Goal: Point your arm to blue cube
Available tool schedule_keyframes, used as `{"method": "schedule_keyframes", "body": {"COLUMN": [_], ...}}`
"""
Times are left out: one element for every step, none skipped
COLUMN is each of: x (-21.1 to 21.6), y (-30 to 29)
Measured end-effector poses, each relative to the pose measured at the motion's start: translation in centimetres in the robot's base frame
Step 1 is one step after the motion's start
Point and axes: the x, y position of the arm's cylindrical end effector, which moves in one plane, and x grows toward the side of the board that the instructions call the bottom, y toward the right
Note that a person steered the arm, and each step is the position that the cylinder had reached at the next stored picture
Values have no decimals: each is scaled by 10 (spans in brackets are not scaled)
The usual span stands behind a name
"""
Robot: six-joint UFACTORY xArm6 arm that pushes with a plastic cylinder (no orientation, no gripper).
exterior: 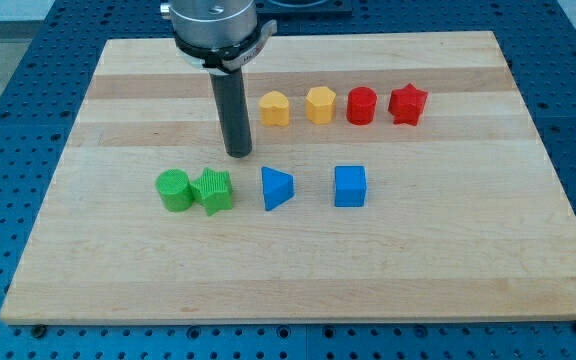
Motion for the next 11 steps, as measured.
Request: {"method": "schedule_keyframes", "body": {"x": [-1, -2, -4, -6, -2, 33, 81, 105, 101, 97, 90], "y": [17, 51, 103, 144, 161, 171, 171, 160, 148, 148, 150]}}
